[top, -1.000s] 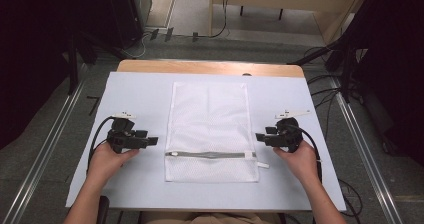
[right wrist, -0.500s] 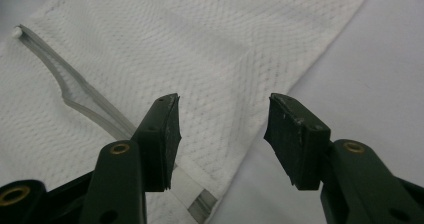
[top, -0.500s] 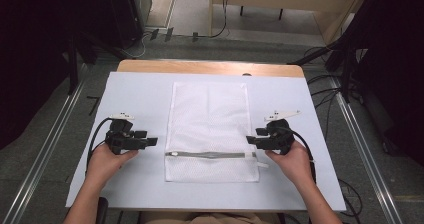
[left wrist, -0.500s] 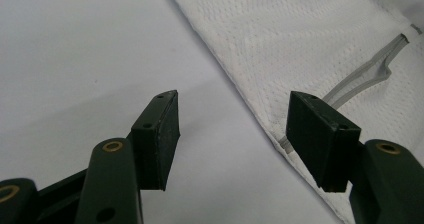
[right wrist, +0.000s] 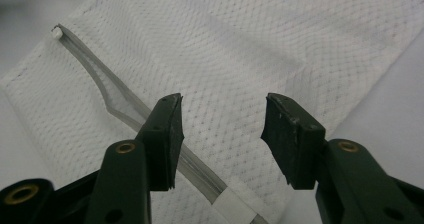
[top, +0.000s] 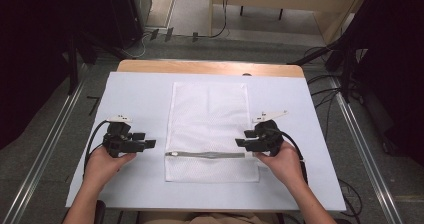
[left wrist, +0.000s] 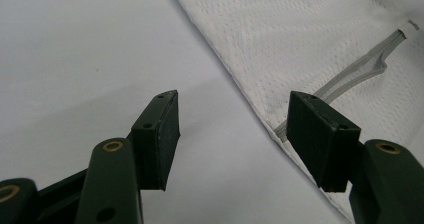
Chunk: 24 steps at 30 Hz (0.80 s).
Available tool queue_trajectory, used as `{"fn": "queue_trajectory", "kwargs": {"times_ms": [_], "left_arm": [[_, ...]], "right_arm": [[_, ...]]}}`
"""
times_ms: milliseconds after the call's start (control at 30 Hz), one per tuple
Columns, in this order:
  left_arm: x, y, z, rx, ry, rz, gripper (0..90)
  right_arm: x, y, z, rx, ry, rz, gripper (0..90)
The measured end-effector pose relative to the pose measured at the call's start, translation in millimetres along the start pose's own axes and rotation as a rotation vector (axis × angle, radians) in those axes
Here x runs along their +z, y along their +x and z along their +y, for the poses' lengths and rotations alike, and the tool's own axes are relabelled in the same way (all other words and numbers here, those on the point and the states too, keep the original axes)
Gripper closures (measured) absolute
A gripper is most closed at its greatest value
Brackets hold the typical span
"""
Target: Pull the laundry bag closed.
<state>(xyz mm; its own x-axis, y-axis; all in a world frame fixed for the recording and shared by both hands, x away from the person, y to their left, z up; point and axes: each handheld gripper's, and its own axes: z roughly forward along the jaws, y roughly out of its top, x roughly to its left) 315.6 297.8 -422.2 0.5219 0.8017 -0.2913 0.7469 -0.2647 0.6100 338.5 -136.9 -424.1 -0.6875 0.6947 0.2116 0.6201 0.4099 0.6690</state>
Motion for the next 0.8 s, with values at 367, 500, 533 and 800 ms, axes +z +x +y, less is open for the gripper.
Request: {"fn": "queue_trajectory", "kwargs": {"times_ms": [367,500,533,800], "left_arm": [[-2.9,-1.5,-3.4,0.014,-0.009,0.005,38.2],[-3.2,-1.2,-3.7,0.004,-0.007,0.008,38.2],[-3.4,-1.3,-3.8,0.003,-0.009,0.006,38.3],[-4.2,-2.3,-3.7,0.004,-0.008,0.002,38.4]], "right_arm": [[11.7,16.7,13.4,-0.039,0.007,0.034,54.3],[16.8,24.5,21.1,-0.056,0.014,0.046,57.4],[17.6,26.7,22.9,-0.059,0.013,0.051,58.7],[24.9,42.9,34.4,-0.084,-0.007,0.089,65.5]]}}
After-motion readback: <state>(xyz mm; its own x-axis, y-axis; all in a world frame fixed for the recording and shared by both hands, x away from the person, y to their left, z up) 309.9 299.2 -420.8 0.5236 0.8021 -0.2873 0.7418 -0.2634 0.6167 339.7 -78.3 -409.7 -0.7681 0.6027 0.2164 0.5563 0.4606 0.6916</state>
